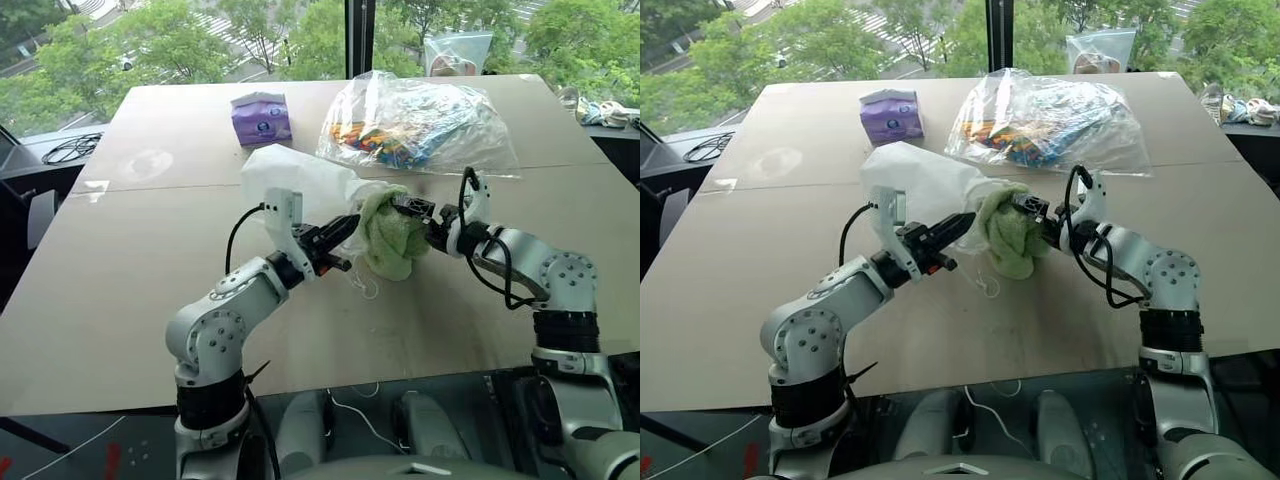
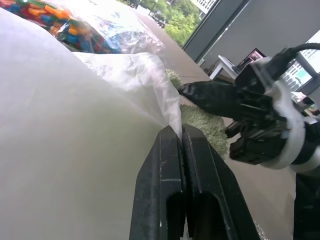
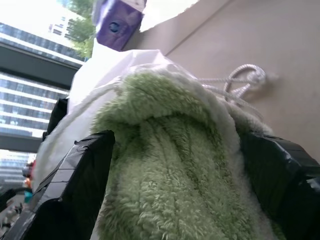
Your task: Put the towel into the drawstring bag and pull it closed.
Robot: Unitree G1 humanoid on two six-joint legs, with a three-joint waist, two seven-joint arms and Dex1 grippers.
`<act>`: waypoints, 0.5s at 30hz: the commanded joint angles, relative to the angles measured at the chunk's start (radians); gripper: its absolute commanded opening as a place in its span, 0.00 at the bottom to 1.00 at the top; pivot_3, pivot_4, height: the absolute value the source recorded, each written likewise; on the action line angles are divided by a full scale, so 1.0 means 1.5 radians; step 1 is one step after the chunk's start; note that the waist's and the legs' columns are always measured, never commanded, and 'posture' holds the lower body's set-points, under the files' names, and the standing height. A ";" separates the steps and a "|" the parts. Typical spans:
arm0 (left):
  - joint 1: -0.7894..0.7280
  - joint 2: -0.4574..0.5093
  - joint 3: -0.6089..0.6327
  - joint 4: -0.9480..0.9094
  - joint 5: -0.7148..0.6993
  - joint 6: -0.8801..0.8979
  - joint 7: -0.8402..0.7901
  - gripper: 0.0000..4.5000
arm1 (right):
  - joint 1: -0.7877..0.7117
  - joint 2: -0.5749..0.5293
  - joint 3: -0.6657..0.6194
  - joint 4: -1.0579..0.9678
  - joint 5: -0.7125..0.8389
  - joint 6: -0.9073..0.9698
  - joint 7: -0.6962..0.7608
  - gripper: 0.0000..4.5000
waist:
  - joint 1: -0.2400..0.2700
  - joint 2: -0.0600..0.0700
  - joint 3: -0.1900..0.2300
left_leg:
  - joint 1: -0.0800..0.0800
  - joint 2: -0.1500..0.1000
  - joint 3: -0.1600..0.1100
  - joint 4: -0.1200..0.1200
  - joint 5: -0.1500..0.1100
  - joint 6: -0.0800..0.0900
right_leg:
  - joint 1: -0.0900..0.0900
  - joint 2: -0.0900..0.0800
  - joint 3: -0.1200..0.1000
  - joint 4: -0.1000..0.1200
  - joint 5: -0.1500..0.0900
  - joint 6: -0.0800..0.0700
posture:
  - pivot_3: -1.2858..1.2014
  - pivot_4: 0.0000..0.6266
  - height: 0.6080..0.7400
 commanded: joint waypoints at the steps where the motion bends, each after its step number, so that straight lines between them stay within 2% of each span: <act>1: -0.001 0.007 -0.009 -0.016 -0.011 -0.019 -0.004 0.00 | 0.021 -0.073 0.041 -0.092 -0.119 -0.036 0.199 0.97 | 0.005 0.000 0.000 | 0.000 0.000 0.000 0.000 0.000 0.000 | 0.000 0.000 0.000 0.000 0.000 0.000 | 0.52 0.24 1.00; 4: 0.001 0.020 -0.015 -0.006 -0.008 -0.024 -0.007 0.00 | 0.050 -0.149 0.137 -0.164 -0.278 -0.115 0.348 0.97 | 0.005 -0.001 0.000 | 0.000 0.000 0.001 0.000 0.000 0.000 | 0.000 0.000 0.000 -0.001 -0.001 -0.002 | 0.52 0.24 1.00; 7: 0.004 0.027 -0.022 -0.005 -0.010 -0.028 -0.010 0.00 | 0.054 -0.169 0.226 -0.176 -0.421 -0.180 0.400 0.97 | 0.004 -0.001 0.001 | 0.001 0.000 0.001 0.000 0.000 0.000 | 0.000 0.000 0.000 0.000 -0.001 -0.002 | 0.52 0.24 1.00; 10: 0.003 0.030 -0.027 -0.005 -0.014 -0.030 -0.011 0.00 | 0.055 -0.152 0.275 -0.154 -0.516 -0.229 0.428 0.97 | 0.007 -0.002 0.002 | 0.001 0.000 0.001 0.000 0.000 0.000 | 0.000 0.000 0.001 0.000 -0.001 -0.002 | 0.52 0.24 1.00; 13: 0.005 0.034 -0.033 -0.009 -0.019 -0.030 -0.015 0.00 | 0.045 -0.104 0.282 -0.113 -0.582 -0.280 0.429 0.78 | 0.008 -0.005 0.003 | 0.001 0.000 0.001 0.000 0.000 0.000 | 0.000 0.000 0.001 0.000 -0.001 -0.002 | 0.52 0.24 1.00; 14: 0.006 0.037 -0.036 -0.009 -0.020 -0.030 -0.017 0.00 | 0.041 -0.083 0.271 -0.102 -0.584 -0.286 0.429 0.64 | 0.009 -0.005 0.003 | 0.001 0.000 0.001 0.000 0.000 0.000 | 0.000 0.000 0.001 0.000 -0.001 -0.002 | 0.52 0.24 1.00; 15: 0.007 0.039 -0.039 -0.012 -0.022 -0.030 -0.019 0.00 | 0.039 -0.069 0.260 -0.095 -0.585 -0.290 0.432 0.57 | 0.008 -0.005 0.003 | 0.001 0.000 0.001 0.000 0.000 0.000 | 0.000 0.000 0.001 0.000 -0.001 -0.002 | 0.52 0.24 1.00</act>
